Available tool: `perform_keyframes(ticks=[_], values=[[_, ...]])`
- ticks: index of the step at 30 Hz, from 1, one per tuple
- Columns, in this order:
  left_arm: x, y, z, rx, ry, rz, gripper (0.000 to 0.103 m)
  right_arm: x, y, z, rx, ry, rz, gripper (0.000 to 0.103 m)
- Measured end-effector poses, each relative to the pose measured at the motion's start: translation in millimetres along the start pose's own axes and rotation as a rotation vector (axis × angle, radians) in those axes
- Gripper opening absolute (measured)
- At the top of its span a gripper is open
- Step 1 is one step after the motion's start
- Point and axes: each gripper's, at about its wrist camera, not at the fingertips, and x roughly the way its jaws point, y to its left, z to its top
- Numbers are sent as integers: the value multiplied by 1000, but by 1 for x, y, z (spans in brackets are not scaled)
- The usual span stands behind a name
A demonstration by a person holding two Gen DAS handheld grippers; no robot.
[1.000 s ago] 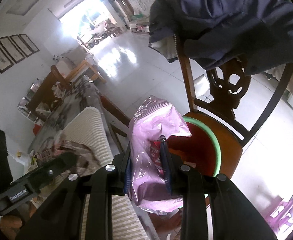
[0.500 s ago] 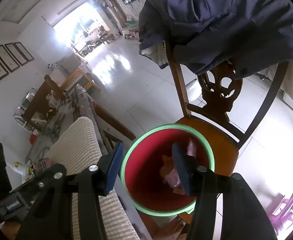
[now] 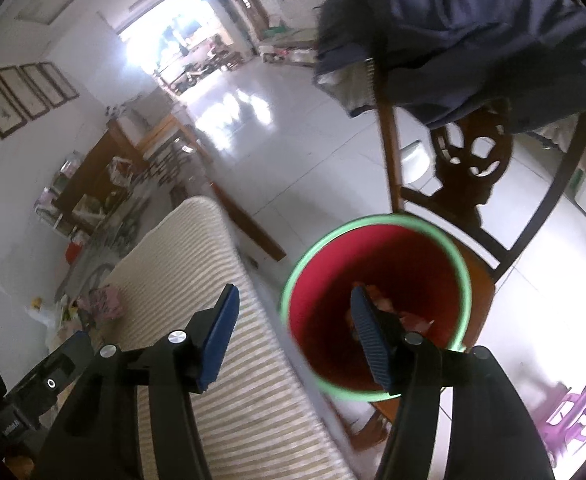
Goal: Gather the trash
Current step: 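Carry the paper and pink bag to the red bin and release both, then grasp crumpled newspaper with the left tool while the right tool grasps the white paper cup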
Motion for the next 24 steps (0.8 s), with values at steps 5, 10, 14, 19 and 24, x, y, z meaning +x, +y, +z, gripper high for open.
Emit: perform_keyframes(ticks=[5, 10, 14, 19, 24], values=[[-32, 47, -20, -66, -25, 53, 75, 9, 48, -17, -71, 24, 25, 58], [-72, 113, -48, -160, -44, 150, 75, 24, 102, -45, -145, 74, 50, 58], [-110, 176, -82, -243, -36, 265, 75, 36, 148, -74, -209, 125, 79, 58], [-150, 248, -124, -319, 2, 405, 75, 48, 209, -114, -270, 183, 144, 58], [-159, 300, -154, -349, 68, 465, 75, 55, 268, -157, -348, 240, 207, 63]])
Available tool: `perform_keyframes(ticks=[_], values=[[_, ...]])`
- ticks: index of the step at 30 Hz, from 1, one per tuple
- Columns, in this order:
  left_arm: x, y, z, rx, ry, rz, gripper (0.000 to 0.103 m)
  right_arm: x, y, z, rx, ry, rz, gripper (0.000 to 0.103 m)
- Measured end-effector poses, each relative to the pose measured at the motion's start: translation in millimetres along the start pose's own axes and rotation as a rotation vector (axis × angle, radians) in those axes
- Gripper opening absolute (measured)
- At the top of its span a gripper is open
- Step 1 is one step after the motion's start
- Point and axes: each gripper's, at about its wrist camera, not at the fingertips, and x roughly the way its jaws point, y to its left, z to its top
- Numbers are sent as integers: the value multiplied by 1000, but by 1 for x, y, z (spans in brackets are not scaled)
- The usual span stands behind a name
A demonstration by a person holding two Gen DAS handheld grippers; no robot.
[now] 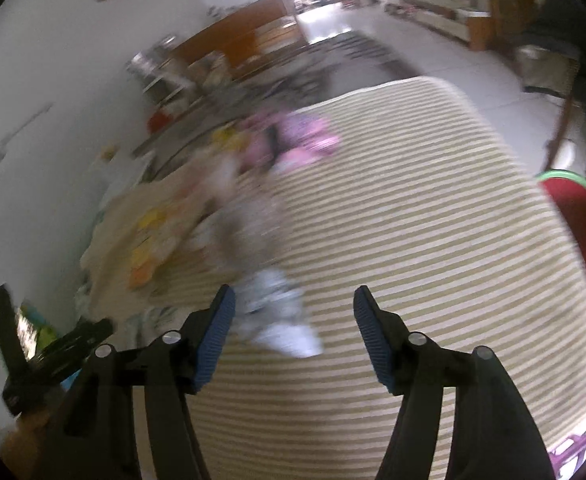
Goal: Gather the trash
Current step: 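Grasp crumpled newspaper with the left tool while the right tool grasps the white paper cup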
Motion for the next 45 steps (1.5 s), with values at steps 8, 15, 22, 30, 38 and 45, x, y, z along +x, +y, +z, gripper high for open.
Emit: perform_keyframes(ticks=[8, 15, 22, 30, 38, 45], values=[[46, 22, -9, 25, 114, -21, 60, 32, 71, -20, -105, 79, 37, 75], [43, 44, -6, -51, 99, -47, 27, 63, 88, -26, -36, 187, 44, 82], [17, 52, -3, -65, 34, -36, 27, 99, 121, -28, -94, 227, -25, 86], [14, 57, -5, -85, 31, -34, 28, 131, 127, -28, -78, 250, -123, 87], [17, 64, -5, -105, 33, -31, 28, 151, 132, -33, -175, 251, -195, 91], [21, 61, -1, -97, 33, -47, 28, 152, 131, -32, -225, 257, -164, 85]])
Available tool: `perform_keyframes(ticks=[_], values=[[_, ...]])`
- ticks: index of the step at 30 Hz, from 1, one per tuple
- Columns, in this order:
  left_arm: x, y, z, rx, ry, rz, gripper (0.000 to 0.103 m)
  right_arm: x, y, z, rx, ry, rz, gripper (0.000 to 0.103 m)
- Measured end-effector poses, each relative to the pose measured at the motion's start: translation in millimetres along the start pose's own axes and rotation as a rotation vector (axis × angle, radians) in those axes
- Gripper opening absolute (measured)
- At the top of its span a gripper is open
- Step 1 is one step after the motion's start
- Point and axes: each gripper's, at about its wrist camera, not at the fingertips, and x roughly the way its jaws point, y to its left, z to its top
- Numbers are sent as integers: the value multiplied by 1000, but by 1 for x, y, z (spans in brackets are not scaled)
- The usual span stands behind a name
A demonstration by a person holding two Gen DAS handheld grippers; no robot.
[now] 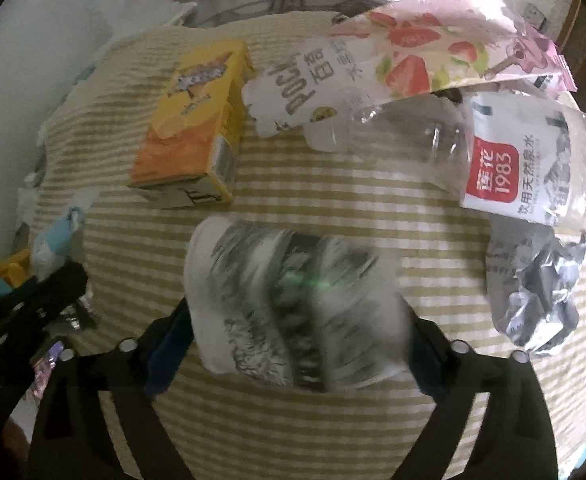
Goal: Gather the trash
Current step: 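Grasp crumpled newspaper with the left tool while the right tool grasps the white paper cup, then carry the newspaper and paper cup toward the red bin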
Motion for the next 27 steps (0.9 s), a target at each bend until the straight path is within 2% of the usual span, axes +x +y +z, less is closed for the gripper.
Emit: perform_keyframes(ticks=[5, 12, 19, 27], values=[[1, -5, 4, 2, -3, -11, 28, -18, -12, 0, -2, -30, 70, 82], [-11, -22, 14, 29, -43, -51, 28, -81, -32, -1, 15, -183, 117, 82], [-32, -55, 26, 74, -98, -115, 28, -136, -73, 2, 89, -351, 52, 83], [-44, -103, 30, 153, -118, -190, 28, -164, -117, -15, 186, -410, -4, 83]])
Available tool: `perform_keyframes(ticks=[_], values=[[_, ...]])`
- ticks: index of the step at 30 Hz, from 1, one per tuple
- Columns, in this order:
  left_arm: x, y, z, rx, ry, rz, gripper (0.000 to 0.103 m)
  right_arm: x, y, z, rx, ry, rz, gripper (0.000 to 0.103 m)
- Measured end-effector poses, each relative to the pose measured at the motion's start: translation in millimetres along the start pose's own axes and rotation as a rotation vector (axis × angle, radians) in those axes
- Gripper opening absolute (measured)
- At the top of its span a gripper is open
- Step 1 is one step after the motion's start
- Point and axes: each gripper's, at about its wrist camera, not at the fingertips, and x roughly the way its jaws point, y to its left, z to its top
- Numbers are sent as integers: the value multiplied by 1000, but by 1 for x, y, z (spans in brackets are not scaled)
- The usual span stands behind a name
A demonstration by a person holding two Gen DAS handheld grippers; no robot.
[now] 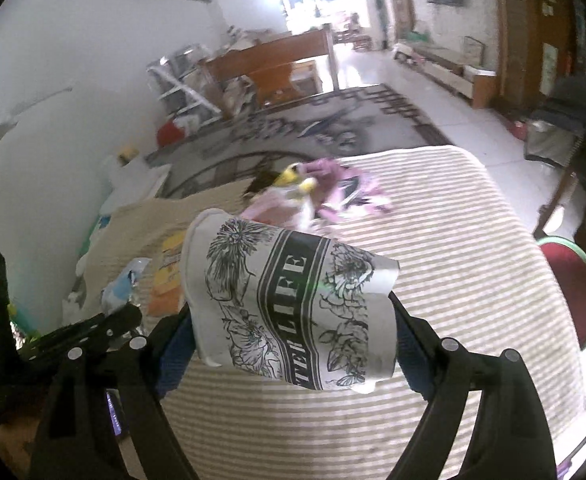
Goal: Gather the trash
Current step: 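Carry the newspaper and paper cup toward the red bin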
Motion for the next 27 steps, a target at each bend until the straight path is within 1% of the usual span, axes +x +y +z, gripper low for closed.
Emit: perform_keyframes(ticks=[2, 9, 18, 21, 27], values=[[0, -10, 2, 16, -3, -15, 28, -6, -13, -1, 16, -7, -14, 81], [4, -45, 6, 65, -5, -50, 28, -13, -32, 1, 29, -30, -30, 81], [18, -75, 10, 67, 4, -37, 28, -13, -59, 6, 31, -25, -19, 81], [23, -85, 11, 65, 7, -36, 28, -13, -72, 11, 31, -24, -21, 81], [34, -117, 18, 73, 1, -35, 28, -13, -102, 22, 37, -27, -20, 81]])
